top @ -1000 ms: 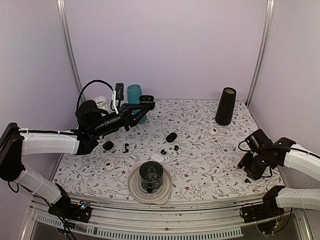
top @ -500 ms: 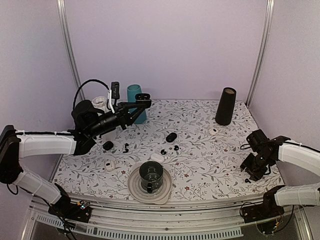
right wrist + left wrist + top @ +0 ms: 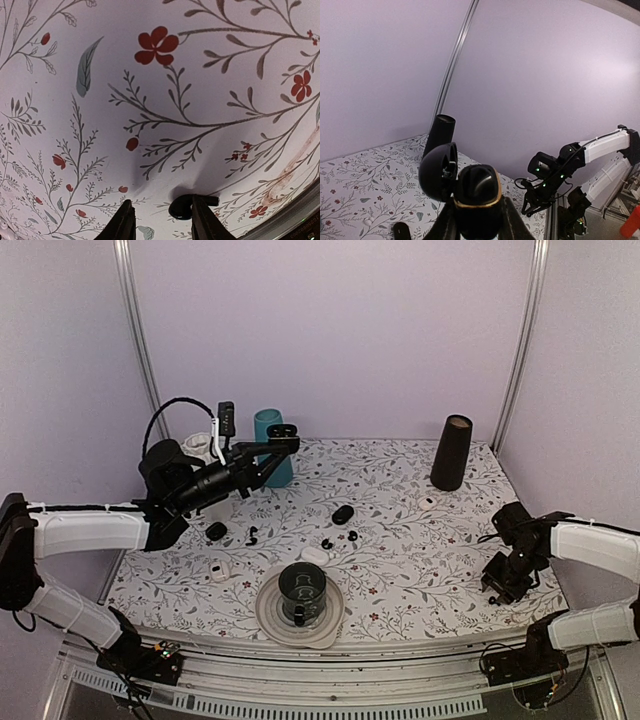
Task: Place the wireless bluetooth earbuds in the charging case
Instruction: Adjust the right earbud at the center of the board.
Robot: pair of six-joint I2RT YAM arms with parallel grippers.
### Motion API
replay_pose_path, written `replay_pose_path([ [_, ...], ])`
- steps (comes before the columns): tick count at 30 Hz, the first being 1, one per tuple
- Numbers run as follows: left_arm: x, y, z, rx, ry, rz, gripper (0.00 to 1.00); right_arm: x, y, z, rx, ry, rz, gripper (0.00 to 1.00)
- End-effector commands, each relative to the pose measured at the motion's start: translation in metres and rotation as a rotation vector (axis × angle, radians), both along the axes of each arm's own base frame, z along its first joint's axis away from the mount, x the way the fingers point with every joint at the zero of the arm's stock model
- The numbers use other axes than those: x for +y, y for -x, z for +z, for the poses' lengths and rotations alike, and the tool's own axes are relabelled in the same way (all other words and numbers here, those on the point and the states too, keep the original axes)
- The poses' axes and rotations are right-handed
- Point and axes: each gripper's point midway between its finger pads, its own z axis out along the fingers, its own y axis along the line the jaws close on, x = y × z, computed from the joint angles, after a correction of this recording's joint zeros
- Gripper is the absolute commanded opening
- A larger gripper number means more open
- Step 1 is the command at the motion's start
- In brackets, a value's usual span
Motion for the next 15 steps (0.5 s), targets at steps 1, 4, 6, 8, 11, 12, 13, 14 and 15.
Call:
replay_pose_path([
  [1, 0.009, 0.000, 0.007, -0.034, 0.006, 0.025, 0.00, 0.003, 0.002, -0.008, 0.034, -0.019, 0.014, 0.37],
  [4, 0.009, -0.001, 0.008, -0.038, 0.004, 0.029, 0.00, 0.003, 0.002, -0.011, 0.041, -0.016, 0.016, 0.35],
  [6, 0.009, -0.001, 0.007, -0.037, 0.002, 0.029, 0.00, 0.004, 0.001, -0.012, 0.038, -0.021, 0.018, 0.31],
  [8, 0.010, -0.001, 0.007, -0.036, 0.004, 0.029, 0.00, 0.009, -0.003, -0.014, 0.027, -0.043, 0.028, 0.27],
  [11, 0.009, -0.001, 0.007, -0.036, 0.004, 0.030, 0.00, 0.016, -0.012, -0.015, 0.010, -0.073, 0.050, 0.25],
  [12, 0.010, -0.001, 0.008, -0.037, 0.005, 0.030, 0.00, 0.018, -0.017, -0.014, 0.000, -0.078, 0.057, 0.25],
  [13, 0.009, -0.001, 0.008, -0.036, 0.006, 0.029, 0.00, 0.021, -0.023, -0.012, -0.014, -0.088, 0.065, 0.25],
  [14, 0.009, -0.001, 0.007, -0.035, 0.005, 0.028, 0.00, 0.024, -0.028, -0.010, -0.026, -0.096, 0.071, 0.25],
  [15, 0.010, 0.000, 0.008, -0.038, 0.006, 0.028, 0.00, 0.026, -0.034, -0.008, -0.040, -0.106, 0.074, 0.25],
])
